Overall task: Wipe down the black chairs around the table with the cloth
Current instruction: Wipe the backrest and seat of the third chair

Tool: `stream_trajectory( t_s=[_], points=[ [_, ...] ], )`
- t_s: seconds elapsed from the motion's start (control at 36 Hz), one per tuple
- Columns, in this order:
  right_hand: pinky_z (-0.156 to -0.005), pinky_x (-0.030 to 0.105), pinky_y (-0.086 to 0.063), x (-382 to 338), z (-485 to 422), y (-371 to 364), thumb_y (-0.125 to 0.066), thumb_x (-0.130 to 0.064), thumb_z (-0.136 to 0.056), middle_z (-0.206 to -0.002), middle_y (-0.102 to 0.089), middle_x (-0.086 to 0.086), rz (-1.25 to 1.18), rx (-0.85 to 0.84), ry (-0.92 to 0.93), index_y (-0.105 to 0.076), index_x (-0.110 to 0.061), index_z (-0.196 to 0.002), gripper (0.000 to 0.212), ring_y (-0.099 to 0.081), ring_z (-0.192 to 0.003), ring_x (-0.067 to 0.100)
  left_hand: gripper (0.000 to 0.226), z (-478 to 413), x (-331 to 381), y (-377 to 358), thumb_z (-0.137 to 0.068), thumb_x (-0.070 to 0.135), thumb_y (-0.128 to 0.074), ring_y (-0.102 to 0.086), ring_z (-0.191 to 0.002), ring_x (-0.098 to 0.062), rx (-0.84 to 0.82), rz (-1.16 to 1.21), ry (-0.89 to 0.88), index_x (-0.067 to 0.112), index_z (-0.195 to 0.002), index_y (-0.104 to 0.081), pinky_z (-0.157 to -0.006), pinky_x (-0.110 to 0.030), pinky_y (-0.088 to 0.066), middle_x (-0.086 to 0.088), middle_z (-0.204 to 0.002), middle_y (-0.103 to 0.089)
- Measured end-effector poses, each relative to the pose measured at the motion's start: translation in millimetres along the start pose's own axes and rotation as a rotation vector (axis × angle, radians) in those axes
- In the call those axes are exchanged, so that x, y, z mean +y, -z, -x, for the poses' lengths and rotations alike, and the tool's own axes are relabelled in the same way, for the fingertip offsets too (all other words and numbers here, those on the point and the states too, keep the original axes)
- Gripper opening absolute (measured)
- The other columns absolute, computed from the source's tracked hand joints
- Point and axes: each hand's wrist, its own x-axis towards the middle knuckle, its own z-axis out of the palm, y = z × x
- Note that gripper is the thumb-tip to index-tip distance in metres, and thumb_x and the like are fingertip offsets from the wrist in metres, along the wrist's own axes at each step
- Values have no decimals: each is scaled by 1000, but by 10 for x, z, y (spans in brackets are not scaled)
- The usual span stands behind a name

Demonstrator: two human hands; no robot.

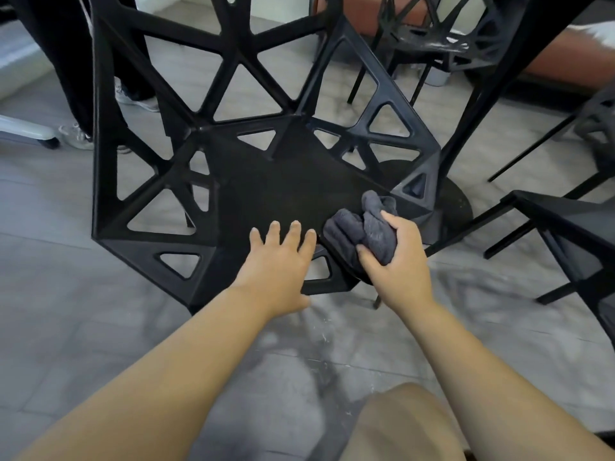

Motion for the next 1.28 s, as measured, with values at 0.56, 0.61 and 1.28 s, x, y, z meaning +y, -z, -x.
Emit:
stream_trajectory(
  t_s=[0.56,0.61,1.28],
  points=[
    [-92,14,-35,-146,445,217,-64,-23,-78,-115,-55,14,124,-116,278,-52,-12,-128,53,-50,-106,18,101,1045,-445,-168,-33,35,-86,-59,-107,-44,64,-92,-71,1,-125,-58,-81,-55,-52,-21,-124,-59],
    [-87,11,-30,-88,278,359,-68,-18,-78,-119,-54,11,167,-45,101,-53,-14,-129,53,-47,-106,13,98,1046,-460,-174,-36,40,-83,-61,-106,-43,61,-61,-81,3,-124,-59,-81,-54,-52,-19,-123,-60],
    [-85,45,-46,179,-823,707,-63,-25,-86,-122,-50,16,594,73,140,-49,-21,-133,50,-51,-103,41,51,364,-219,110,-92,60,-29,-52,-114,-15,57,240,73,33,-130,-50,-92,-29,-45,10,-131,-48]
  ],
)
